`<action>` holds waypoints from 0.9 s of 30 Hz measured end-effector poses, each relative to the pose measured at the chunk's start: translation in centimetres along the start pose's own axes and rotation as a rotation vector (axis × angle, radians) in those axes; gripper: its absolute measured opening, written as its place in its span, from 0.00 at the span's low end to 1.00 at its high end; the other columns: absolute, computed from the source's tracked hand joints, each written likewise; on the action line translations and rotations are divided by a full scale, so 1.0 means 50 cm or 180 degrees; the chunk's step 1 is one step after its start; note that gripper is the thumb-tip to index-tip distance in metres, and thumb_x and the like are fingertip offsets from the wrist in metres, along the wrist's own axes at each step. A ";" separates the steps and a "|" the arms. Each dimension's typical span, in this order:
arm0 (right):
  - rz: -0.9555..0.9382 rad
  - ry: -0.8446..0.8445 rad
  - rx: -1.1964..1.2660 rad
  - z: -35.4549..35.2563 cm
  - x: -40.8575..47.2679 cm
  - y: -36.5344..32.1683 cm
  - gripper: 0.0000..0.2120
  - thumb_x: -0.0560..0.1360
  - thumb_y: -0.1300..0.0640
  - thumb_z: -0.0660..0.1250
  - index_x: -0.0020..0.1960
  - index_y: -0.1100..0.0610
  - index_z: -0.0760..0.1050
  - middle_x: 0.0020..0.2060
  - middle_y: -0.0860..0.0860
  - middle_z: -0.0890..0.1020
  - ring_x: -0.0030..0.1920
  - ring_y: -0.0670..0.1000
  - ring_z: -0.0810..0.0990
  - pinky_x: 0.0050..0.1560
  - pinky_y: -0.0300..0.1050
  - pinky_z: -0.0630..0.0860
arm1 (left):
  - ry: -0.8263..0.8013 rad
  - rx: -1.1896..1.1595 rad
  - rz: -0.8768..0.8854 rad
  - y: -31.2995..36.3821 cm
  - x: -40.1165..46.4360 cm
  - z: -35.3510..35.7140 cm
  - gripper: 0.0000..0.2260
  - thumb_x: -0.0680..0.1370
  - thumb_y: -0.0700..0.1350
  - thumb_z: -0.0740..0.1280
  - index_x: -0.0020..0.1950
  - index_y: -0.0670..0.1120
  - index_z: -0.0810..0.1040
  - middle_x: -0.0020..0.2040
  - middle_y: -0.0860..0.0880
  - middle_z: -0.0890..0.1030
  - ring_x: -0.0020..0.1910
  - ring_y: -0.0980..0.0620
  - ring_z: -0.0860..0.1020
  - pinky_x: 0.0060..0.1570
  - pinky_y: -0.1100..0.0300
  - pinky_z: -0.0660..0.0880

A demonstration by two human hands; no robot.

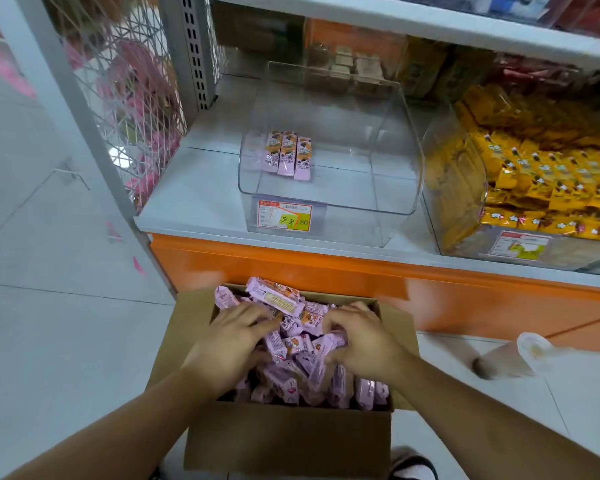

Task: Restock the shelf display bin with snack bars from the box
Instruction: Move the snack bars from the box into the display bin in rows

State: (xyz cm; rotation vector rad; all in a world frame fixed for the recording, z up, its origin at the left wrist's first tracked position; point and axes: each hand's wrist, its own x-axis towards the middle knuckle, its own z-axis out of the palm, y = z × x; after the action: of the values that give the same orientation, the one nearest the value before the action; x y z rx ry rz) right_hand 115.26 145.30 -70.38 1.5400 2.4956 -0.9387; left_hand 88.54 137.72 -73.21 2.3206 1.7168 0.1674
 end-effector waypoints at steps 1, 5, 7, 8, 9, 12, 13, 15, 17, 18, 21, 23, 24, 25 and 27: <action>0.0063 -0.0008 0.0146 -0.009 -0.004 -0.004 0.19 0.70 0.49 0.82 0.52 0.44 0.73 0.53 0.41 0.75 0.57 0.48 0.70 0.54 0.49 0.72 | 0.0094 0.0054 0.0084 0.004 0.000 -0.003 0.21 0.75 0.57 0.74 0.68 0.56 0.79 0.70 0.55 0.77 0.72 0.51 0.73 0.71 0.51 0.71; 0.0200 0.0045 0.0542 -0.064 -0.028 -0.026 0.18 0.72 0.52 0.80 0.54 0.42 0.73 0.54 0.39 0.76 0.53 0.42 0.75 0.42 0.41 0.70 | 0.0005 0.0035 0.0188 0.036 -0.008 -0.028 0.09 0.82 0.52 0.66 0.61 0.55 0.78 0.63 0.56 0.81 0.66 0.52 0.77 0.66 0.55 0.73; 0.0235 0.0067 0.0620 -0.096 -0.041 -0.041 0.18 0.72 0.51 0.80 0.54 0.42 0.73 0.54 0.41 0.77 0.51 0.42 0.76 0.41 0.43 0.71 | -0.0040 0.0142 0.0146 0.049 -0.019 -0.037 0.15 0.80 0.45 0.68 0.66 0.55 0.76 0.63 0.55 0.81 0.63 0.51 0.78 0.62 0.55 0.76; 0.0231 0.0086 0.0669 -0.112 -0.050 -0.050 0.18 0.71 0.51 0.81 0.53 0.42 0.73 0.53 0.42 0.78 0.50 0.43 0.77 0.42 0.46 0.73 | -0.0044 0.0201 0.0145 0.051 -0.024 -0.040 0.21 0.78 0.41 0.70 0.69 0.55 0.76 0.65 0.54 0.80 0.64 0.50 0.78 0.62 0.55 0.77; 0.0226 0.0098 0.0726 -0.125 -0.056 -0.057 0.19 0.71 0.51 0.81 0.52 0.42 0.73 0.52 0.44 0.78 0.48 0.45 0.77 0.43 0.47 0.75 | -0.0072 0.0225 0.0166 0.048 -0.027 -0.040 0.25 0.76 0.37 0.70 0.71 0.54 0.76 0.67 0.54 0.79 0.66 0.50 0.78 0.64 0.55 0.76; 0.0141 0.0167 0.1035 -0.165 -0.089 -0.083 0.19 0.70 0.54 0.83 0.51 0.43 0.74 0.51 0.45 0.80 0.47 0.47 0.79 0.47 0.52 0.80 | -0.0232 -0.0135 -0.0079 0.059 -0.037 -0.069 0.19 0.80 0.45 0.68 0.71 0.55 0.76 0.68 0.57 0.75 0.68 0.53 0.75 0.66 0.61 0.73; 0.0099 0.0196 0.1118 -0.180 -0.102 -0.091 0.20 0.70 0.56 0.83 0.51 0.43 0.75 0.52 0.46 0.80 0.47 0.49 0.80 0.48 0.55 0.81 | -0.0209 -0.0359 -0.0217 0.072 -0.036 -0.091 0.14 0.82 0.50 0.67 0.67 0.56 0.77 0.64 0.58 0.76 0.63 0.57 0.77 0.61 0.66 0.73; -0.0008 0.0259 0.1219 -0.217 -0.128 -0.112 0.20 0.70 0.56 0.82 0.52 0.43 0.76 0.55 0.46 0.80 0.50 0.55 0.83 0.52 0.60 0.83 | -0.0078 -0.0797 -0.0524 0.106 -0.032 -0.157 0.08 0.82 0.55 0.67 0.57 0.54 0.79 0.53 0.59 0.79 0.47 0.65 0.78 0.45 0.74 0.71; -0.0148 0.0350 0.1385 -0.256 -0.155 -0.135 0.19 0.70 0.57 0.82 0.54 0.44 0.77 0.56 0.49 0.80 0.50 0.59 0.85 0.52 0.62 0.83 | 0.0038 -0.1864 -0.0803 0.141 -0.022 -0.239 0.05 0.82 0.52 0.69 0.51 0.51 0.79 0.48 0.55 0.84 0.42 0.65 0.80 0.40 0.73 0.71; -0.0217 0.0401 0.1501 -0.275 -0.168 -0.146 0.19 0.70 0.58 0.82 0.54 0.45 0.78 0.56 0.51 0.80 0.49 0.60 0.85 0.51 0.61 0.84 | 0.0048 -0.2434 -0.0886 0.153 -0.017 -0.274 0.06 0.82 0.51 0.69 0.50 0.50 0.78 0.47 0.53 0.86 0.44 0.61 0.83 0.41 0.70 0.73; -0.0427 0.0509 0.1906 -0.323 -0.207 -0.180 0.18 0.71 0.63 0.81 0.54 0.46 0.81 0.56 0.52 0.80 0.49 0.59 0.87 0.48 0.53 0.85 | 0.0208 -0.3149 -0.0860 0.189 -0.025 -0.373 0.07 0.82 0.50 0.69 0.51 0.46 0.79 0.45 0.52 0.86 0.45 0.54 0.83 0.39 0.63 0.74; -0.0548 0.0602 0.2142 -0.342 -0.226 -0.199 0.21 0.71 0.68 0.78 0.54 0.46 0.82 0.57 0.51 0.82 0.51 0.55 0.87 0.53 0.50 0.83 | 0.0258 -0.3313 -0.0794 0.202 -0.032 -0.406 0.05 0.82 0.49 0.70 0.51 0.48 0.79 0.40 0.55 0.83 0.39 0.56 0.79 0.41 0.61 0.72; -0.0605 0.0633 0.2287 -0.348 -0.234 -0.208 0.21 0.72 0.71 0.77 0.55 0.47 0.82 0.57 0.51 0.83 0.53 0.54 0.87 0.56 0.51 0.82 | 0.0246 -0.3422 -0.0793 0.201 -0.035 -0.412 0.05 0.80 0.49 0.71 0.51 0.49 0.80 0.40 0.55 0.83 0.39 0.56 0.78 0.42 0.58 0.73; -0.0662 0.0650 0.2453 -0.351 -0.239 -0.215 0.21 0.72 0.73 0.75 0.55 0.50 0.82 0.57 0.52 0.84 0.54 0.55 0.87 0.59 0.52 0.82 | 0.0199 -0.3501 -0.0835 0.205 -0.039 -0.421 0.07 0.77 0.50 0.74 0.52 0.50 0.81 0.42 0.54 0.85 0.41 0.55 0.80 0.45 0.56 0.74; -0.0729 0.0648 0.2710 -0.352 -0.241 -0.226 0.20 0.72 0.77 0.72 0.55 0.55 0.81 0.57 0.53 0.85 0.55 0.56 0.87 0.61 0.55 0.81 | 0.0107 -0.3600 -0.0907 0.202 -0.040 -0.425 0.17 0.71 0.53 0.76 0.57 0.52 0.83 0.51 0.50 0.87 0.50 0.50 0.84 0.54 0.49 0.78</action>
State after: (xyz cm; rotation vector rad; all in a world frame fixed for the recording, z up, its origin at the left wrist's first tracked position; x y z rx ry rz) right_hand 116.38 141.46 -46.58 1.5714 2.5808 -2.1904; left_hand 92.22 135.81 -49.97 1.2375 1.3623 0.8566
